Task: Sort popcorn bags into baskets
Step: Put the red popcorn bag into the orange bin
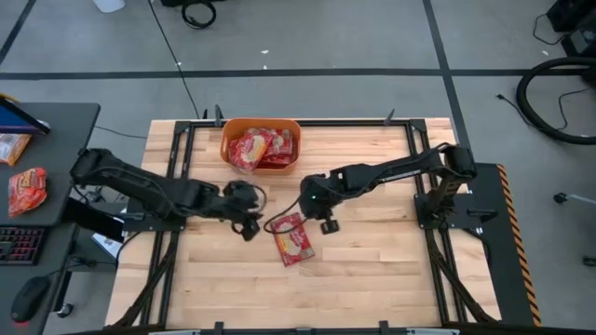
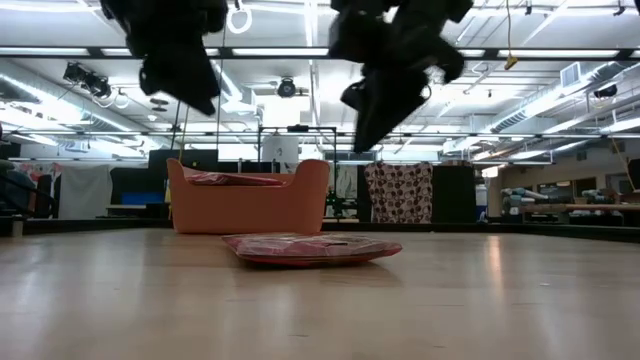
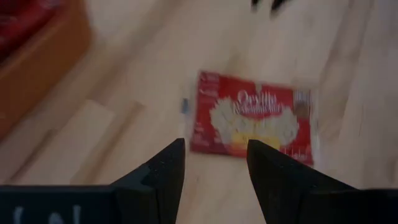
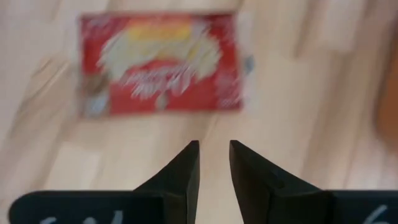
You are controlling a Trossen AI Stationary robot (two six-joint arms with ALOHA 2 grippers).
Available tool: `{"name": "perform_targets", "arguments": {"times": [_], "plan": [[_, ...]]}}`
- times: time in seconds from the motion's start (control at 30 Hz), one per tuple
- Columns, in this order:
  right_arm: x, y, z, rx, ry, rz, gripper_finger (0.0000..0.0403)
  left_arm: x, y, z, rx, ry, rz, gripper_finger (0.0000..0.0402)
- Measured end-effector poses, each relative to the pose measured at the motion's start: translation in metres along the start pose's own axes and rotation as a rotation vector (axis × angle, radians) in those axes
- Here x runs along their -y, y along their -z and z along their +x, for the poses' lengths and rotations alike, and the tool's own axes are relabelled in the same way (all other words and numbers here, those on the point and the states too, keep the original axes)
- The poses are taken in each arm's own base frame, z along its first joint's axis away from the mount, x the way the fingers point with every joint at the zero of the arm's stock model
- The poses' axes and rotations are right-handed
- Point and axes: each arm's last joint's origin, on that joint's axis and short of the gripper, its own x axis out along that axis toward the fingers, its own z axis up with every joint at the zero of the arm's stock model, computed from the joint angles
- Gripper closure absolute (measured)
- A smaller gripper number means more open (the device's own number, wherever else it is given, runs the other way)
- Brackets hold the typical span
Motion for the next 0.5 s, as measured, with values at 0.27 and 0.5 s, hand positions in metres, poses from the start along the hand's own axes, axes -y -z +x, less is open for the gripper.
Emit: {"name": "perform_targets", "arguments": {"times": [0.27, 0.5], "plan": [[-0.011, 0.018, -0.019, -0.142, -0.180, 0.018, 0.0322, 0.020, 0.007, 0.050, -0.038, 0.051, 0.265, 0.0224], [-0.022, 0.026, -0.047, -0.191, -0.171, 0.116, 0.0330, 0.033, 0.020, 0.088, -0.082, 0.133, 0.517, 0.0224]]}}
